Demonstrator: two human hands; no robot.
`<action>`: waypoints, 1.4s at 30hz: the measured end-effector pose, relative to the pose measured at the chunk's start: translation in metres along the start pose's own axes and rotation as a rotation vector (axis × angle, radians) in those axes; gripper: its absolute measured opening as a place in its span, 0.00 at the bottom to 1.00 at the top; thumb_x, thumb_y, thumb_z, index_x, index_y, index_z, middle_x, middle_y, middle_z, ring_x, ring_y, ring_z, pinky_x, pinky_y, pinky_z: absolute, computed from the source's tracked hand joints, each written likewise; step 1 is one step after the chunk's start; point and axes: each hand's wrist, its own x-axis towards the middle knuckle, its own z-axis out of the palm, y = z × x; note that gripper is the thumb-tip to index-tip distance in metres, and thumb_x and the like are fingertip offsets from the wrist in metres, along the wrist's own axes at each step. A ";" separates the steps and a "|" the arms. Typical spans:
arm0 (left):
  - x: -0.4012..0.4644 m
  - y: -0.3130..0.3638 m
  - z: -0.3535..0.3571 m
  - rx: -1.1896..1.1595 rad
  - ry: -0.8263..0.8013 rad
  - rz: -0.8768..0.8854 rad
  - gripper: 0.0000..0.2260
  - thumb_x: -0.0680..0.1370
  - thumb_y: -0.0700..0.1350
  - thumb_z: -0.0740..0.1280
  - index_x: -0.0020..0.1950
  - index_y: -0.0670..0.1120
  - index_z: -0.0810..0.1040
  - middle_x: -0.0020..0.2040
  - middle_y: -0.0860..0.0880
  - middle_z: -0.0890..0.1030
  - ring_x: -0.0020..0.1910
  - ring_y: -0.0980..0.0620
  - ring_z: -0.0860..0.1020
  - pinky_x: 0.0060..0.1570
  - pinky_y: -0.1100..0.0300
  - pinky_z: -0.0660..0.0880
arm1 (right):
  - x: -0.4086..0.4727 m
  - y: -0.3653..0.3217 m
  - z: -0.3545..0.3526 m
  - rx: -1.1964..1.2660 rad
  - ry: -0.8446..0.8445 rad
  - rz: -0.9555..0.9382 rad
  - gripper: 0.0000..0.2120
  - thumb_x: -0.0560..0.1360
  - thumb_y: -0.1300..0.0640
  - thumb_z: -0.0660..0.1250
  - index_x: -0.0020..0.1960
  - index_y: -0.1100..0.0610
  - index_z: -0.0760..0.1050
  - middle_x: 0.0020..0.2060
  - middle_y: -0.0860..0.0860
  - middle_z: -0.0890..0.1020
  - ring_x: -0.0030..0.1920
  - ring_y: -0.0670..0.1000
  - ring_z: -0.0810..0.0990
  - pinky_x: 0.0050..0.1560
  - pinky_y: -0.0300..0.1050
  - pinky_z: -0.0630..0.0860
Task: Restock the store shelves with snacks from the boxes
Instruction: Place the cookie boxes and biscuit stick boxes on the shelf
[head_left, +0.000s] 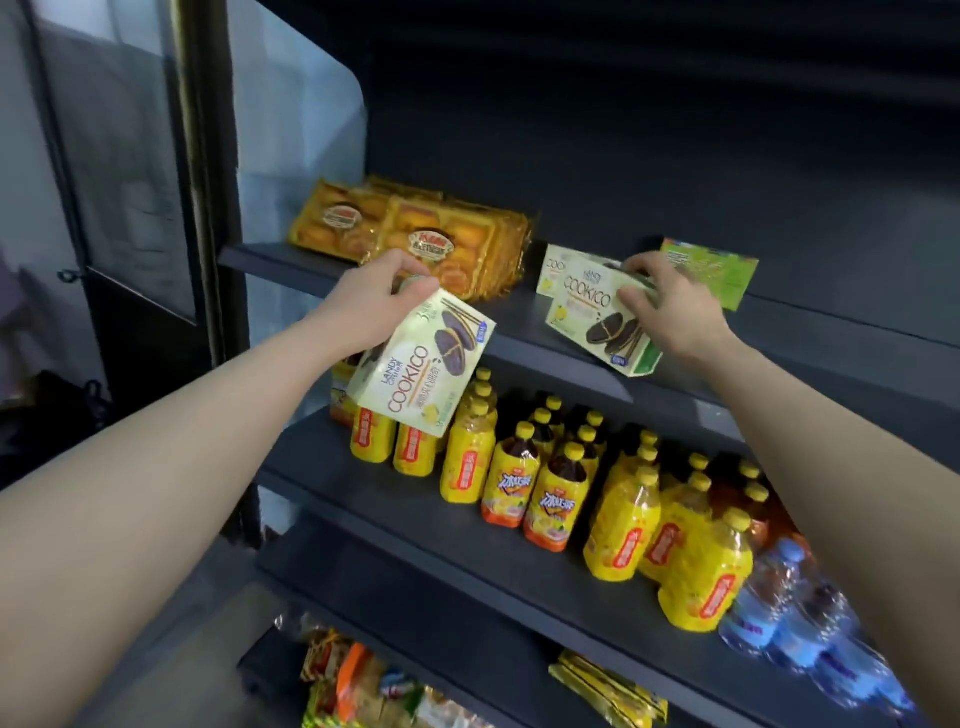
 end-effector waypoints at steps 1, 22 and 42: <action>0.003 0.001 0.000 -0.003 0.000 -0.005 0.13 0.79 0.61 0.62 0.60 0.57 0.73 0.58 0.50 0.80 0.54 0.51 0.78 0.44 0.58 0.70 | 0.008 0.002 0.005 -0.006 -0.023 0.014 0.16 0.83 0.48 0.60 0.69 0.49 0.69 0.60 0.60 0.76 0.58 0.63 0.75 0.48 0.45 0.58; 0.063 0.093 0.034 -0.022 -0.051 0.125 0.18 0.81 0.55 0.64 0.69 0.52 0.67 0.60 0.55 0.81 0.42 0.61 0.82 0.34 0.67 0.75 | 0.055 -0.048 0.000 0.670 -0.540 -0.128 0.35 0.71 0.53 0.77 0.74 0.44 0.67 0.61 0.56 0.79 0.60 0.51 0.81 0.65 0.53 0.76; 0.097 0.037 0.131 0.457 -0.157 0.205 0.20 0.81 0.51 0.66 0.72 0.50 0.71 0.71 0.49 0.73 0.67 0.48 0.72 0.65 0.50 0.71 | 0.075 0.046 0.037 -0.210 -0.176 -0.159 0.30 0.75 0.44 0.71 0.72 0.50 0.63 0.72 0.56 0.67 0.69 0.61 0.68 0.66 0.57 0.71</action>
